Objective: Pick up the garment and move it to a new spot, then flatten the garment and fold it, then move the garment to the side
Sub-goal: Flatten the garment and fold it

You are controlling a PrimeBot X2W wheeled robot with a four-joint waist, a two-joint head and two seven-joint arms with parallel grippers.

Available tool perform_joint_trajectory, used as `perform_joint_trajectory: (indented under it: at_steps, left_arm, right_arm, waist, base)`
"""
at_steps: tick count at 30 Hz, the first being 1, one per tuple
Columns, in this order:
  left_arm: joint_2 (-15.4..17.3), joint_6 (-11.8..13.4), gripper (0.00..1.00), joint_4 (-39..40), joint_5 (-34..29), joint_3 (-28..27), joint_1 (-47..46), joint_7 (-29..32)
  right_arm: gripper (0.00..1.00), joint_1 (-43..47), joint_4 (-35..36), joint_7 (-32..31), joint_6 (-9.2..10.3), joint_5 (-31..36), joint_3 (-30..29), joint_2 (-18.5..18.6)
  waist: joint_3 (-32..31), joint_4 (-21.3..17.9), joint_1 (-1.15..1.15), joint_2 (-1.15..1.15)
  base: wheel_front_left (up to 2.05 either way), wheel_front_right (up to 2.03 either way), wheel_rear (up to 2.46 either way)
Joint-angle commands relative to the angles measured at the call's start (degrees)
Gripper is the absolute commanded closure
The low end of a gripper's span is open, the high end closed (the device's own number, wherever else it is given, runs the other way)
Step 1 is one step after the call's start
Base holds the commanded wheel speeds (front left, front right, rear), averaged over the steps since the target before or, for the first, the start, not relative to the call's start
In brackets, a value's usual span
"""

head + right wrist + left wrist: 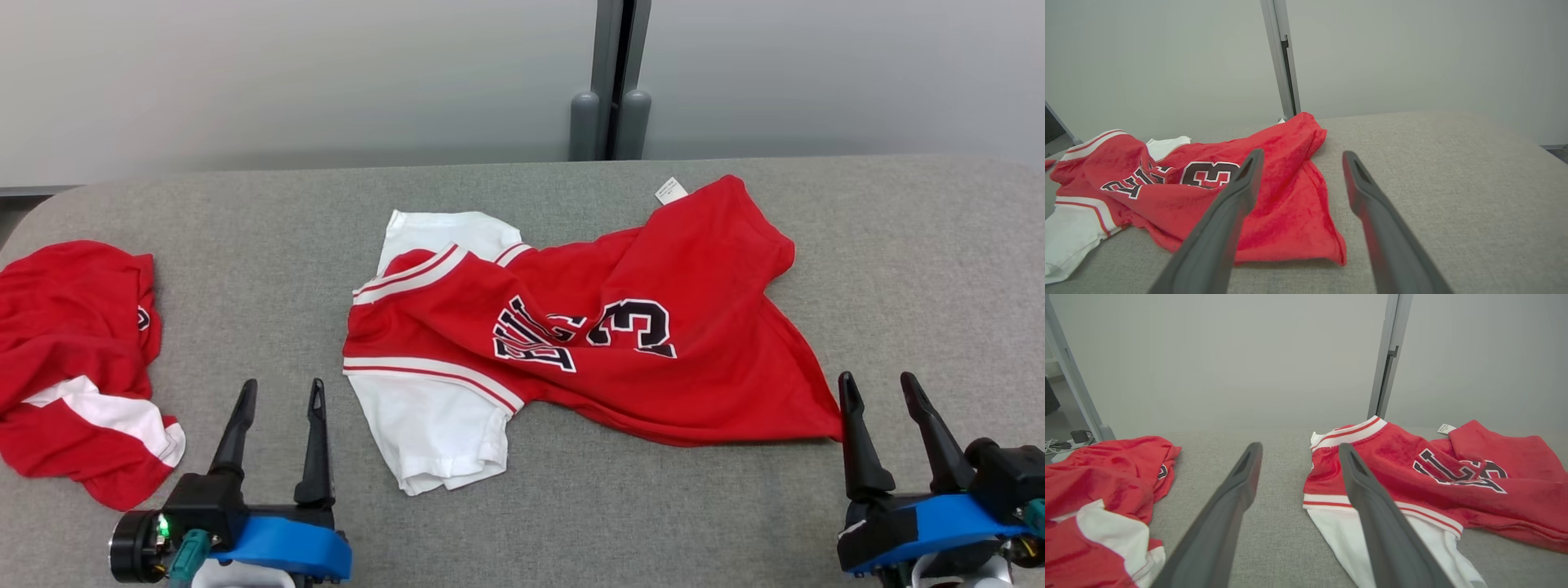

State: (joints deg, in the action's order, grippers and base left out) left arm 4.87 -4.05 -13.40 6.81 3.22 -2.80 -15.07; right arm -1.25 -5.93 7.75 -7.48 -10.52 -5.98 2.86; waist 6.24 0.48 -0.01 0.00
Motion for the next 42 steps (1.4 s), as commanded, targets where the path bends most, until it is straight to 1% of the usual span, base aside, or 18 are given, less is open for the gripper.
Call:
perform_joint_trajectory:
  at_steps: [1,4,8,11,12,20,23,29,34,35,36,37,38,42]
  left_arm:
    - [-0.3,-0.4,0.00,-1.3,0.3,0.4,-1.3,-0.1]
    - [-0.5,-1.0,0.00,-4.9,0.8,1.0,-2.5,-0.1]
    - [-0.8,-1.9,0.00,-10.6,1.8,2.3,-4.5,-0.1]
    - [-1.0,-2.3,0.00,-14.8,2.2,3.4,-5.6,-0.1]
    - [-1.0,-2.3,0.00,-14.8,2.2,3.4,-5.6,-0.1]
    - [-1.6,-3.0,0.00,-23.3,3.5,6.5,-7.6,-0.1]
    - [-1.8,-3.2,0.00,-27.0,4.1,8.8,-8.4,0.0]
    - [-2.1,-3.5,0.00,-28.8,6.9,10.9,-8.5,0.2]
    - [-2.3,-3.6,0.00,-31.9,10.0,15.2,-9.0,0.5]
    - [-2.3,-3.6,0.09,-32.6,10.5,16.2,-9.4,0.6]
    - [-2.4,-3.6,0.42,-33.4,11.0,17.1,-9.9,0.9]
    - [-2.5,-3.6,0.69,-34.0,11.6,17.9,-10.3,1.2]
    - [-2.4,-3.6,1.00,-34.6,12.3,18.6,-10.8,1.3]
    - [-2.1,-3.5,1.00,-35.8,15.1,19.7,-12.8,0.9]
  right_arm:
    - [0.00,-1.2,-0.6,-0.2,-0.04,0.4,-0.5,0.0]
    - [0.00,-2.3,-3.4,-0.6,-0.04,1.4,-1.1,0.1]
    - [0.00,-4.7,-9.6,-0.1,-0.04,2.4,-1.6,0.0]
    - [0.00,-6.9,-14.9,1.0,-0.04,2.9,-2.1,0.1]
    - [0.00,-6.9,-14.9,1.0,-0.04,2.9,-2.1,0.1]
    - [0.00,-12.7,-26.4,4.3,-0.04,2.6,-1.7,0.1]
    - [0.00,-14.8,-30.8,5.5,-0.04,2.5,-1.3,0.1]
    - [0.00,-16.4,-35.2,6.2,-0.04,1.9,-0.4,0.1]
    - [0.00,-17.4,-38.9,6.5,-0.04,1.1,0.8,0.0]
    - [0.34,-17.6,-39.6,6.6,-0.04,0.7,1.0,0.0]
    - [0.64,-17.9,-40.0,6.6,-0.04,0.3,1.2,0.0]
    - [0.82,-18.2,-40.6,6.7,-0.05,0.0,1.6,0.0]
    - [1.00,-18.3,-41.1,6.7,-0.07,-0.4,2.0,-0.1]
    - [1.00,-18.6,-41.3,7.2,-0.07,-1.2,3.0,0.4]
  waist:
    - [0.4,-0.1,0.01,0.00]
    - [1.4,-0.5,0.01,0.00]
    - [2.9,-0.9,0.01,0.00]
    - [3.7,-1.1,0.01,0.00]
    - [3.7,-1.1,0.01,0.00]
    - [5.1,-1.4,0.01,0.00]
    - [5.4,-1.3,0.01,0.00]
    - [5.3,-1.1,0.01,0.00]
    - [5.4,-0.8,0.01,0.00]
    - [5.5,-0.8,0.01,0.00]
    - [5.5,-0.7,0.01,0.00]
    - [5.4,-0.7,0.01,0.00]
    - [5.3,-0.7,0.01,0.00]
    - [4.5,-0.9,0.01,0.00]
  base:
    - [0.00,0.00,0.00]
    - [0.00,0.00,0.00]
    - [0.00,0.00,0.00]
    - [0.00,0.00,0.00]
    - [0.00,0.00,0.00]
    - [0.00,0.00,0.00]
    - [0.00,0.00,0.00]
    - [0.00,0.00,0.00]
    - [0.00,0.00,0.00]
    - [0.00,0.00,0.00]
    - [0.00,0.00,0.00]
    - [0.00,0.00,0.00]
    - [0.00,0.00,0.00]
    - [0.00,0.00,0.00]
